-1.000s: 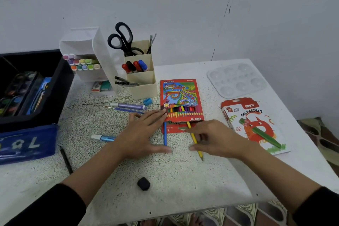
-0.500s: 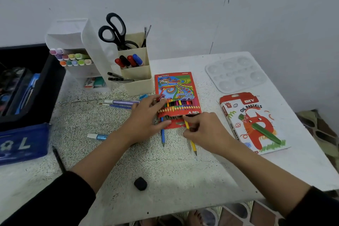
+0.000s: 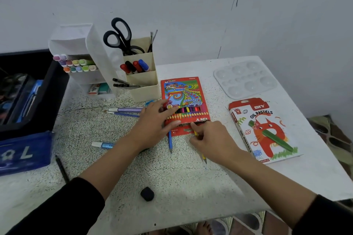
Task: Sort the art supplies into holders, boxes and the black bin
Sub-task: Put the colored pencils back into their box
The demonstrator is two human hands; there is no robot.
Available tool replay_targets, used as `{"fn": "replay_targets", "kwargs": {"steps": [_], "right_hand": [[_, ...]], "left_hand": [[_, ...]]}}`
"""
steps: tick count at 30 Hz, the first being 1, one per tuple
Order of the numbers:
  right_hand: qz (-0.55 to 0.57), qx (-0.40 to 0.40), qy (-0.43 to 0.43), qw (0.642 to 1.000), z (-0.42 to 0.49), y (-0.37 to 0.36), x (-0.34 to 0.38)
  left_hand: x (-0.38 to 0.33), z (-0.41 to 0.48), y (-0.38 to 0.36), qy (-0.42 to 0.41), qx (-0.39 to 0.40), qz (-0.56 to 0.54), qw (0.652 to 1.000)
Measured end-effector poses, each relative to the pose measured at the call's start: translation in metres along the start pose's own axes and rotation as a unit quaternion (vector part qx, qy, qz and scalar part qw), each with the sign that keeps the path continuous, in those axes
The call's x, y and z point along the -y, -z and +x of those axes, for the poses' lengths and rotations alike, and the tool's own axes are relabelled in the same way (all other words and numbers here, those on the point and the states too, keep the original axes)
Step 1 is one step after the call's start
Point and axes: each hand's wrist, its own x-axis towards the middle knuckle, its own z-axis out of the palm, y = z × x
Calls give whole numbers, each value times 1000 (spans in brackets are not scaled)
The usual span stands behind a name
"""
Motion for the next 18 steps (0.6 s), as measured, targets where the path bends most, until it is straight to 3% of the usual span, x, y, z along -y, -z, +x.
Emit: {"fn": "replay_targets", "kwargs": {"steps": [6,10,12,15,18], "right_hand": [[-150,-33,84,985,8,-2,-4],[-61,-81,171,980,4,11,-25],[-65,-18,207,976,6,21,-36],[-75,107,188,973,10,31,-44],[-86,142,188,968,15,28,-49]], "left_hand": [[6,0,6,-8,16,-11,1000],[8,-8,11,-30,52,2,998],[9,-16,12,-48,98,33,994],[10,-24,14,-48,135,53,988],[11,-24,15,-56,139,67,986]]}}
